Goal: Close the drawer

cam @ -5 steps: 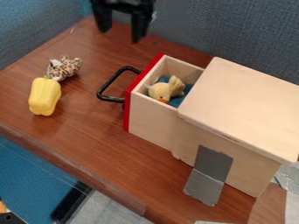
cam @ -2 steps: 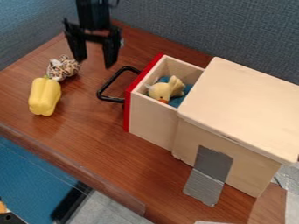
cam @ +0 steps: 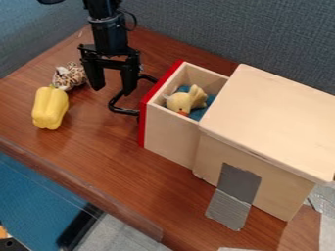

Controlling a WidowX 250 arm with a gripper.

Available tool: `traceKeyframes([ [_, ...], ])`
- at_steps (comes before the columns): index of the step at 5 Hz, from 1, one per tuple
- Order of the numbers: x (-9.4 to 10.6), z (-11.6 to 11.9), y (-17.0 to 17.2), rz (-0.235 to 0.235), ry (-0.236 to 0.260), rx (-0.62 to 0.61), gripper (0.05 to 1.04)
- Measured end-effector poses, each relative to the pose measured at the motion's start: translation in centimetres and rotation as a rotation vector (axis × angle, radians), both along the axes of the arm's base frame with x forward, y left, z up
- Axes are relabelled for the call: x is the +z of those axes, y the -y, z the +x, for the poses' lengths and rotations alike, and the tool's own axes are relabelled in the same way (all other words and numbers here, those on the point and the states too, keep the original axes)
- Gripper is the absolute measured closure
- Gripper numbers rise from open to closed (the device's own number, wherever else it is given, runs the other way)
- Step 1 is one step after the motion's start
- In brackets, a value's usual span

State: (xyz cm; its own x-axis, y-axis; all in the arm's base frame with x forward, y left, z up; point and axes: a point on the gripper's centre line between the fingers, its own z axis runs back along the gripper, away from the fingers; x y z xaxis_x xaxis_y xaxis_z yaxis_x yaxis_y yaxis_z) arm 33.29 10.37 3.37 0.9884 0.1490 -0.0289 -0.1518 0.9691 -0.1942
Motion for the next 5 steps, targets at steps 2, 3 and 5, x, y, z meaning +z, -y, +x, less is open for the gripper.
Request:
traceKeyframes([
  [2, -1.4, -0.4, 0.5, -0.003, -0.052, -0.016, 0.42],
  [3, -1.4, -0.3, 0.8, -0.005, -0.055, -0.024, 0.723],
  [5, -1.4, 0.4, 3.9, -0.028, -0.045, -0.12, 0.962],
])
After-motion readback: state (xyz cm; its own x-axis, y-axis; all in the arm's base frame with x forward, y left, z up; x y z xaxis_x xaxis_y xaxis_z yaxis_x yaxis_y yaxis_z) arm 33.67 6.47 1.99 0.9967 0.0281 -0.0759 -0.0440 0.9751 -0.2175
